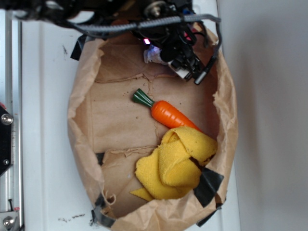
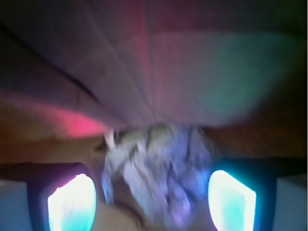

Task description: Grab the white paper.

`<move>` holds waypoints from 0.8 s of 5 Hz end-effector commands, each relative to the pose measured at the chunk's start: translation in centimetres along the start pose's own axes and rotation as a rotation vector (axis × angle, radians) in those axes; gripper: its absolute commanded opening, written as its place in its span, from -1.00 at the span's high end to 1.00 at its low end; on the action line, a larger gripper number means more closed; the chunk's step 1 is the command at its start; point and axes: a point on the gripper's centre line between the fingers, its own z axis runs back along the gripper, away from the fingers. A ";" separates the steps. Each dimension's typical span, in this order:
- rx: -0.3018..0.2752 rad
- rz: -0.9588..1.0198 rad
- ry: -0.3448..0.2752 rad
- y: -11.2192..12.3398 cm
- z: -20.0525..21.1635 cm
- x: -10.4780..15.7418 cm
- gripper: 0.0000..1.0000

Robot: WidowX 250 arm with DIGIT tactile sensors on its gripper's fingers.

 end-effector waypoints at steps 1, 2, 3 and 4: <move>-0.023 -0.022 -0.135 -1.5 -0.3 3.1 -1.00; 0.013 -0.010 -0.143 -2.0 -1.2 3.2 0.61; 0.008 -0.010 -0.135 -2.0 -1.2 3.5 1.00; -0.007 -0.011 -0.107 -1.9 -0.4 3.8 1.00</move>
